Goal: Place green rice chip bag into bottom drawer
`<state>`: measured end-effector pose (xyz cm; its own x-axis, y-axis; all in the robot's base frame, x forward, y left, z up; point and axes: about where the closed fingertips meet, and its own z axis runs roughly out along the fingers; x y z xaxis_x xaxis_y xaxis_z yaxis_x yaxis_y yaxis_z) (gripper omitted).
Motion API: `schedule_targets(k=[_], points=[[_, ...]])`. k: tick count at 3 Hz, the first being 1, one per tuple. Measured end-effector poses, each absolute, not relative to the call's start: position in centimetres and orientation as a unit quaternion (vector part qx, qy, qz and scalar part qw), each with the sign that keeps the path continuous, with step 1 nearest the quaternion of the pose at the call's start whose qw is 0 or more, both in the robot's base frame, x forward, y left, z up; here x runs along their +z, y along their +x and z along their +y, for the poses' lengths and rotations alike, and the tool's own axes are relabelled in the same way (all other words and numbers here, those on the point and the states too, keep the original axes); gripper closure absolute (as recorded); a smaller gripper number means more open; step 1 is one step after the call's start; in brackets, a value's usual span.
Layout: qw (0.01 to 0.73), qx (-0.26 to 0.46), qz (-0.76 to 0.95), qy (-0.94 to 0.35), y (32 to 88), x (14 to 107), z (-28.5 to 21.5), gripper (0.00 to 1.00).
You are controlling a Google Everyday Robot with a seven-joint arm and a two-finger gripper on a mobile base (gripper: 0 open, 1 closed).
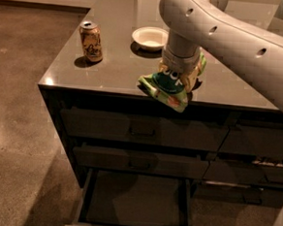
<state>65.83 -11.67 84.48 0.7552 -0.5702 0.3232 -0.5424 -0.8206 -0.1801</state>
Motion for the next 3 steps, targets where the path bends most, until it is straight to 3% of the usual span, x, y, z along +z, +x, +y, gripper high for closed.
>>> schedule_targets(k=[1, 2, 3], points=[[0.038, -0.185, 0.297, -0.936, 65.8, 84.6, -11.7, 0.96], [0.074, -0.172, 0.338, -0.923, 64.1, 87.5, -14.4, 1.00], [0.142, -0.156, 0.414, -0.886, 60.7, 94.1, -20.3, 1.00]])
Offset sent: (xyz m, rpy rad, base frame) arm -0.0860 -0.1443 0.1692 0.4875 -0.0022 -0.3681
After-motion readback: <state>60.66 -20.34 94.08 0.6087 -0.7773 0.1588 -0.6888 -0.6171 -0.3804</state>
